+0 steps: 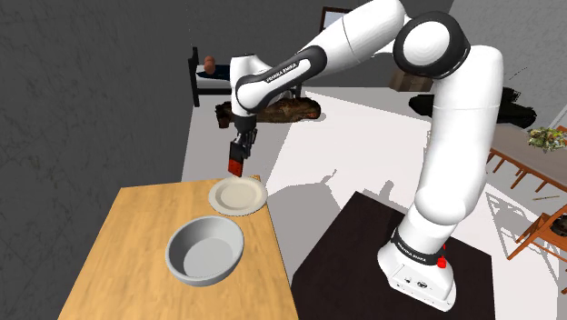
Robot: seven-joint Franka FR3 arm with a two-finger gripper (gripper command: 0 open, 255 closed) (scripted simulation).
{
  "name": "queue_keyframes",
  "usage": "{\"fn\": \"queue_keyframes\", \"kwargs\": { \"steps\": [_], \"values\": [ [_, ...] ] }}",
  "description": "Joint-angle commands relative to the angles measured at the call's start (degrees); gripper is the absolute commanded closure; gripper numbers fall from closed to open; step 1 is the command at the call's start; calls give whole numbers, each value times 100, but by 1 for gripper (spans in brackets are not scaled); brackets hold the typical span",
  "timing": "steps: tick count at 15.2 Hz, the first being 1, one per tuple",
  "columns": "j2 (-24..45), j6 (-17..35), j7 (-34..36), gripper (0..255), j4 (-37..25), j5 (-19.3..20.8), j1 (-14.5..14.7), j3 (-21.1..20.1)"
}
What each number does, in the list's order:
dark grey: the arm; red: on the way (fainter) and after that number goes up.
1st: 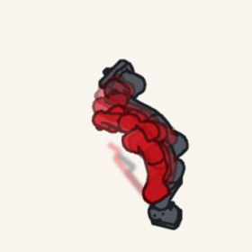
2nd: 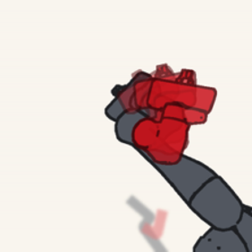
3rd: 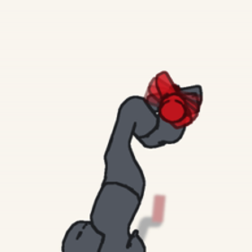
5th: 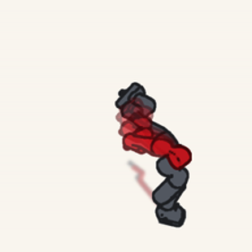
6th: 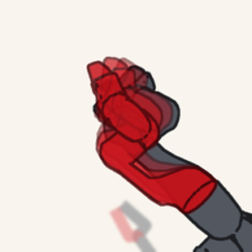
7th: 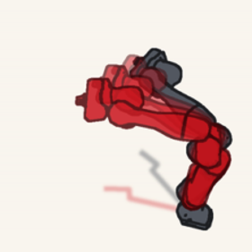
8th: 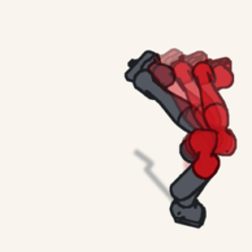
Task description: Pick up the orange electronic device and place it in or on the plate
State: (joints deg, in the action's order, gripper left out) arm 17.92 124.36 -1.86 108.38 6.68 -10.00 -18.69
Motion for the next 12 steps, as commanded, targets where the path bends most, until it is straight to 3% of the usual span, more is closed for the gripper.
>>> {"fn": "queue_keyframes", "kwargs": {
  "steps": [1,12],
  "values": [
    [88,119,27,255,33,39,14,13],
    [584,802,168,255,244,259,89,117]
  ]
}}
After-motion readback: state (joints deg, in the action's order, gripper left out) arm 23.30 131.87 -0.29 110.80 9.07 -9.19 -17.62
